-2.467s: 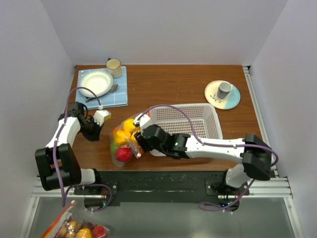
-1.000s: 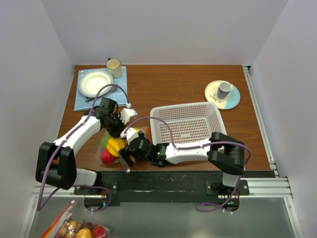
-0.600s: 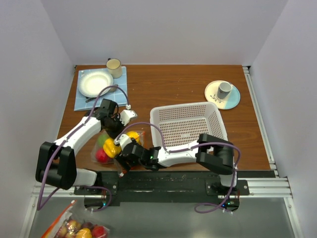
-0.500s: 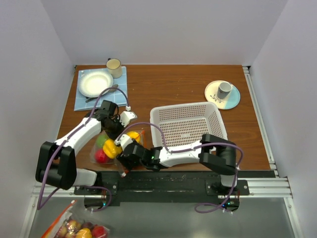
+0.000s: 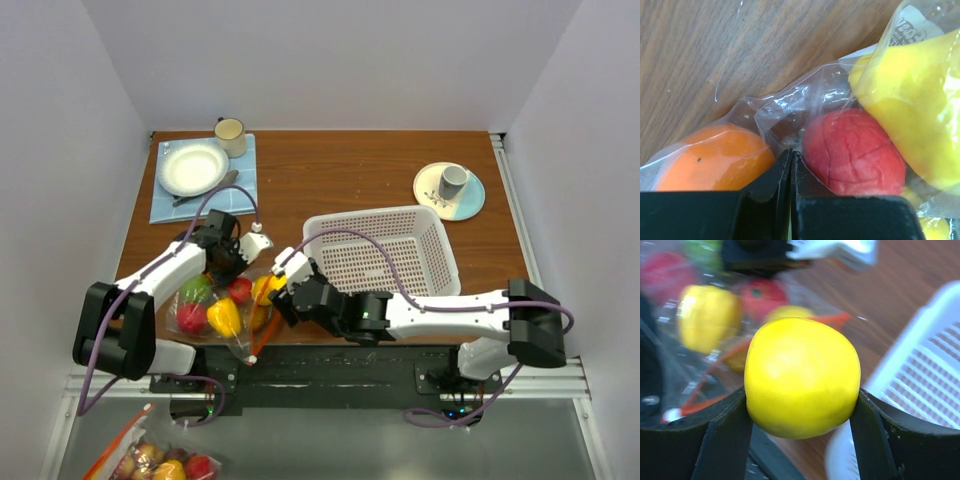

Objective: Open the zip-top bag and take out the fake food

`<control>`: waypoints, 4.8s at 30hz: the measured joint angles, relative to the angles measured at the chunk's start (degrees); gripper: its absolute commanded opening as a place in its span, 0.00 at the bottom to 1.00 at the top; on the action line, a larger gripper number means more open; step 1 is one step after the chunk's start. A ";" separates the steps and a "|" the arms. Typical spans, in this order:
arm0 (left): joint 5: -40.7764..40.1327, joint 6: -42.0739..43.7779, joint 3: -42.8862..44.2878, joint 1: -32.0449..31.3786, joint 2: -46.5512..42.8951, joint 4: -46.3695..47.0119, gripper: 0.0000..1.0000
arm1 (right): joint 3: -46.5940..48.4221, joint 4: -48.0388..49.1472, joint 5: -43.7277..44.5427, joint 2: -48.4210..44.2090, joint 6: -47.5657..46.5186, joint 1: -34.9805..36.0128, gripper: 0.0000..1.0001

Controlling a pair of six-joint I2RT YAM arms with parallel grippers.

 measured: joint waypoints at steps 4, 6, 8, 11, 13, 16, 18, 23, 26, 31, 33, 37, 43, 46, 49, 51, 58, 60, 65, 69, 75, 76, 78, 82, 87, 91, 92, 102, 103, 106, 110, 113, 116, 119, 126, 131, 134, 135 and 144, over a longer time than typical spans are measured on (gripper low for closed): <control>0.00 -0.04 0.15 -0.02 0.37 -0.15 0.06 | -2.10 -3.67 6.84 -2.78 -0.61 -2.08 0.34; 0.13 -0.09 0.72 0.00 0.42 -0.68 0.06 | -2.10 -5.55 9.38 -3.13 -0.15 -5.33 0.49; 0.33 -0.11 1.73 0.00 0.55 -1.31 0.06 | -2.38 -6.95 10.49 -3.78 0.92 -10.34 0.98; 0.50 -0.11 3.06 0.00 0.57 -1.84 0.06 | -2.84 -8.28 10.82 -4.52 2.36 -17.31 0.99; 0.52 -0.11 3.54 0.00 0.57 -1.97 0.06 | -2.84 -8.96 10.73 -4.44 3.41 -19.85 0.99; 0.52 -0.11 3.67 0.00 0.57 -2.12 0.06 | -2.56 -9.88 9.42 -3.32 4.15 -19.43 0.99; 0.52 -0.11 3.67 0.00 0.57 -2.32 0.06 | -2.14 -10.27 9.20 -2.08 3.96 -18.27 0.98; 0.48 -0.09 3.67 0.00 0.57 -2.60 0.06 | 0.55 -11.23 9.35 -0.33 0.55 -8.98 0.85; 0.48 -0.09 3.65 0.00 0.57 -2.58 0.06 | 3.74 -11.06 8.00 1.53 -0.09 -3.87 0.65; 0.31 -0.07 3.15 0.00 0.57 -2.43 0.05 | 5.07 -8.17 5.55 5.86 0.31 0.74 0.62; 0.22 -0.07 2.86 0.00 0.57 -2.45 0.05 | 4.68 -6.45 4.63 8.13 0.35 1.68 0.65; 0.07 -0.07 2.80 0.00 0.57 -2.38 0.05 | 4.44 -2.25 3.13 13.64 -0.24 2.27 0.72; -0.31 -0.02 2.75 0.00 0.57 -2.36 0.05 | 5.16 3.26 1.88 20.26 -2.71 2.25 0.91; -0.50 -0.02 2.69 0.00 0.57 -2.27 0.05 | 6.16 5.53 1.66 23.02 -4.24 2.21 0.97; -0.83 0.00 2.43 0.00 0.57 -1.84 0.05 | 7.58 7.32 0.83 25.03 -5.49 1.90 0.99; -1.25 0.07 2.27 0.00 0.59 -1.62 0.05 | 8.92 8.13 0.20 26.34 -6.05 1.46 0.99; -1.49 0.24 2.27 0.09 1.42 -1.33 0.05 | 13.25 9.68 -3.04 29.27 -7.67 -1.64 0.99; -1.46 0.24 2.27 0.09 1.81 -1.31 0.05 | 13.79 10.47 -4.57 29.59 -7.61 -3.02 0.96; -1.38 0.24 2.27 0.09 2.58 -1.29 0.05 | 14.49 12.13 -8.35 31.58 -7.08 -5.79 0.64; -1.42 0.26 2.29 0.09 3.02 -1.25 0.05 | 14.53 12.81 -9.55 31.69 -6.34 -6.23 0.51; -1.49 0.22 2.29 0.09 4.46 -0.22 0.04 | 8.92 11.63 -10.99 25.79 -5.11 -5.97 0.28; -1.66 0.20 2.29 0.09 4.92 0.17 0.04 | 7.98 10.75 -11.13 24.00 -5.07 -5.92 0.26; -1.97 0.15 2.29 0.09 5.79 0.85 0.03 | 6.88 8.92 -11.06 20.13 -5.05 -5.70 0.26; -2.95 -0.09 2.73 0.09 7.48 1.81 0.02 | 6.78 5.40 -10.03 12.35 -5.09 -5.57 0.30; -3.15 -0.72 6.38 0.81 9.07 1.51 0.02 | 7.28 -1.27 -4.00 5.70 -5.14 -5.57 0.26; -1.99 -2.01 14.73 1.29 10.10 -0.79 0.02 | 5.86 -6.27 4.09 1.84 -5.09 -7.08 0.18; -1.46 -2.45 16.72 1.27 10.25 -1.01 0.02 | 5.29 -7.43 6.01 0.96 -4.85 -8.22 0.18; 3.96 -3.98 27.23 3.15 6.21 -7.80 0.07 | 3.87 -14.95 16.85 1.55 -0.37 -16.55 0.99; 4.15 -3.32 26.77 4.68 4.76 -8.83 0.07 | 3.93 -15.32 16.74 1.84 -0.31 -16.41 0.99; 5.31 2.10 25.07 17.53 -1.09 -12.46 0.07 | 3.93 -15.13 14.88 1.64 -1.16 -15.34 0.99; 4.63 11.26 22.71 35.34 -4.33 -16.15 0.08 | 4.04 -12.79 12.24 0.70 -3.17 -10.75 0.98; 4.57 17.25 18.32 40.79 -5.18 -19.80 0.09 | 4.50 -10.73 9.81 1.09 -4.15 -5.92 0.99; 6.73 20.74 14.29 40.87 -5.92 -23.76 0.11 | 4.55 -8.46 7.52 2.86 -4.50 -2.36 0.96; 9.51 22.29 12.87 40.19 -5.97 -26.47 0.11 | 4.37 -5.55 4.98 6.19 -4.68 0.00 0.89; 10.97 22.58 5.35 36.50 -5.44 -23.26 0.10 | 3.67 1.70 0.09 14.16 -4.68 1.64 0.86; 10.19 20.72 0.90 33.38 -2.03 -18.01 0.09 | 4.74 4.52 -2.32 19.39 -4.90 1.53 0.87; 9.68 19.30 -0.13 31.65 -0.42 -15.15 0.09 | 6.08 5.20 -3.91 22.14 -5.09 1.49 0.91; 9.49 18.75 -0.42 30.99 -0.04 -14.05 0.09 | 6.54 5.55 -4.50 22.84 -5.14 1.49 0.93; 7.02 12.37 -0.66 22.14 3.48 -6.67 0.07 | 8.02 10.45 -12.24 26.16 -5.07 1.36 0.99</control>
